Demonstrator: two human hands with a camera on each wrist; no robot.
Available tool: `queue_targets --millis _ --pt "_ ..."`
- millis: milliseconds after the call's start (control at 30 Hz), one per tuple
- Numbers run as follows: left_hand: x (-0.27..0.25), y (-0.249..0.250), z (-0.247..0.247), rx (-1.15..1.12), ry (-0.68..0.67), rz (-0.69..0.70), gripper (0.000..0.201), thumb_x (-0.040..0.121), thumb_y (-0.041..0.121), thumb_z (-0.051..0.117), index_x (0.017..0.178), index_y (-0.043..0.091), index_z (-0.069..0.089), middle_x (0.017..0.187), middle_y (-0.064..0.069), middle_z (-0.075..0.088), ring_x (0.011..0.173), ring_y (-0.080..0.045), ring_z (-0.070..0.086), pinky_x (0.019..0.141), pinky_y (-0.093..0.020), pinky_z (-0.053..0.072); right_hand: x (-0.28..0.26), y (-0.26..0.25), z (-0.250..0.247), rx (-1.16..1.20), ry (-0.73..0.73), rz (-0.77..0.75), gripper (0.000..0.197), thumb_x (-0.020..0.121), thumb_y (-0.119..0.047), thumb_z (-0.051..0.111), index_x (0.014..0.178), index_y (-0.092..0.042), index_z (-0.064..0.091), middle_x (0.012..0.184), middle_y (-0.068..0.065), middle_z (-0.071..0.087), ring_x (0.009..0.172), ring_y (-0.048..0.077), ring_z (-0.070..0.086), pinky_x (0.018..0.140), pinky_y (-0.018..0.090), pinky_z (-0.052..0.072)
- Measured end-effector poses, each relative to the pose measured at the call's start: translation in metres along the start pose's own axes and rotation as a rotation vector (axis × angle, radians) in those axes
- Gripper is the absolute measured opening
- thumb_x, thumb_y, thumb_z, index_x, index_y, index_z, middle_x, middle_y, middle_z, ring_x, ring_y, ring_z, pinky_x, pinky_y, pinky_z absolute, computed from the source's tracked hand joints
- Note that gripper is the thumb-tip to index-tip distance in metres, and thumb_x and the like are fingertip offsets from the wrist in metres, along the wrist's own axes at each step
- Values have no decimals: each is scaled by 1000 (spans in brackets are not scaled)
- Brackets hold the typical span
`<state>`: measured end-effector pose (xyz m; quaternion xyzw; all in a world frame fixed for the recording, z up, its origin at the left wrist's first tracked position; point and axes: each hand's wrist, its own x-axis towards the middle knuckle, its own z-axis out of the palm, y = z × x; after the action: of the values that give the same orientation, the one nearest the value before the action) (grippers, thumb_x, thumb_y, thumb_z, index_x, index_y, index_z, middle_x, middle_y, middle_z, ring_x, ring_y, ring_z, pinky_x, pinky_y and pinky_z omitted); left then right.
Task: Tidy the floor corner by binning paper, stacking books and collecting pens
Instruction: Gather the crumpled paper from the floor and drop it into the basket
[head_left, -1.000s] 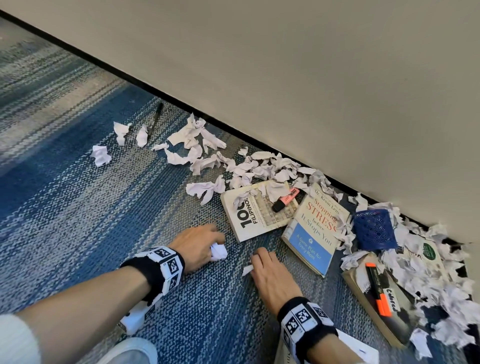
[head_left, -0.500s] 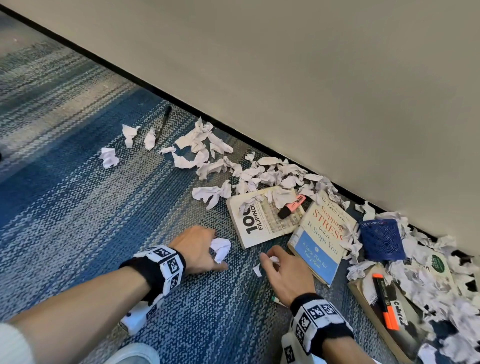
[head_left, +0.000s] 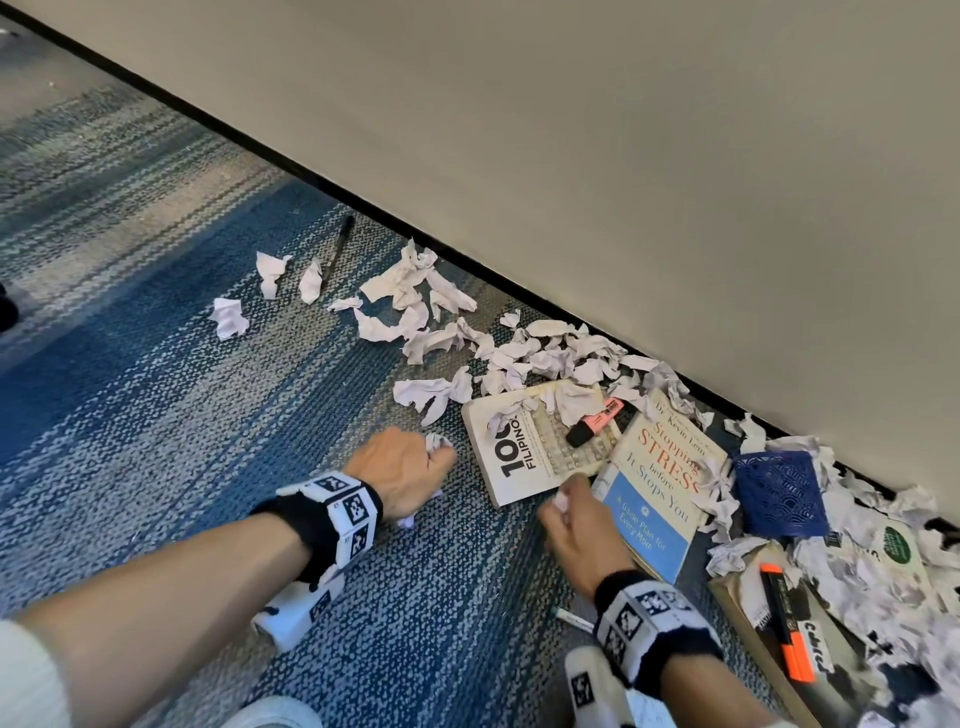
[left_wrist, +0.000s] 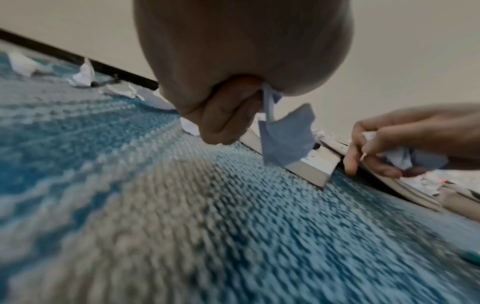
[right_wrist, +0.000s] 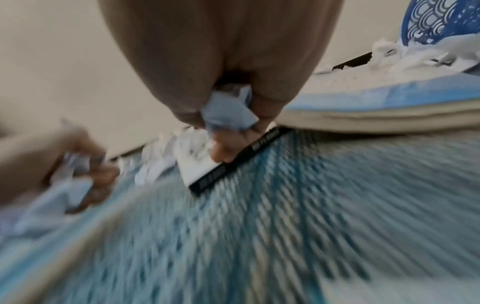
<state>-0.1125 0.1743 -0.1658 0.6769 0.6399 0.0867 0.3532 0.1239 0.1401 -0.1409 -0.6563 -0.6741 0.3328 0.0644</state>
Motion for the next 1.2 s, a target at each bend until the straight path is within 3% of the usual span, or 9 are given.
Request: queue_targets --millis 133,200,267,433,600,800,967,1067,1200 --pt "23 3 -34 176 129 -34 44 88 50 22 62 19 39 59 -2 50 48 -17 41 49 -27 42 41 -20 -26 40 72 -2 29 100 -16 37 130 -14 37 105 1 62 77 14 59 67 27 50" --pt "33 7 -45 366 179 -47 53 90 51 21 94 10 55 82 -9 56 63 -19 56 63 -33 50 61 -34 -27 -89 78 1 34 102 -22 33 135 -15 35 114 6 62 87 16 58 82 32 51" --pt "43 11 -49 458 226 -29 60 94 51 32 134 6 33 109 -15 53 75 -25 62 65 -37 50 79 -47 -18 -230 99 -13 38 102 -35 32 136 -16 32 122 11 60 97 22 60 90 41 51" --pt "77 12 -37 604 80 167 57 98 48 34 144 20 14 136 -26 31 58 -20 55 46 -31 43 110 -59 18 -610 136 -87 48 98 -55 28 121 -15 39 108 11 55 95 29 58 70 37 45" --pt "89 -6 -22 693 -71 267 41 103 36 32 139 29 16 147 -30 13 55 -13 43 44 -26 38 120 -44 30 -723 159 -186 43 99 -45 27 113 -10 48 97 9 57 79 24 59 58 29 45" --pt "96 -16 -35 641 -30 267 24 104 25 31 124 13 33 109 -14 54 66 -23 50 57 -36 43 143 -58 -4 -737 -15 -266 49 94 -46 8 105 -13 44 93 1 51 75 16 49 68 30 51" --pt "83 -28 -46 615 130 167 45 98 59 27 98 23 54 85 1 66 69 -21 58 56 -29 35 197 -111 -35 -684 251 -426 19 92 -20 62 81 -5 59 79 9 54 69 31 59 54 34 42" --pt "81 -40 -71 505 285 13 31 92 50 46 97 22 61 88 4 62 76 -17 55 64 -28 40 225 -137 -23 -525 177 -264 44 99 -41 43 101 0 58 106 17 53 92 34 57 70 35 39" --pt "94 -67 -97 363 504 -32 33 79 42 54 79 10 62 85 0 41 76 -13 39 57 -26 35 230 -154 28 -478 108 -160 74 88 -63 46 126 0 48 134 16 40 124 31 40 100 42 40"
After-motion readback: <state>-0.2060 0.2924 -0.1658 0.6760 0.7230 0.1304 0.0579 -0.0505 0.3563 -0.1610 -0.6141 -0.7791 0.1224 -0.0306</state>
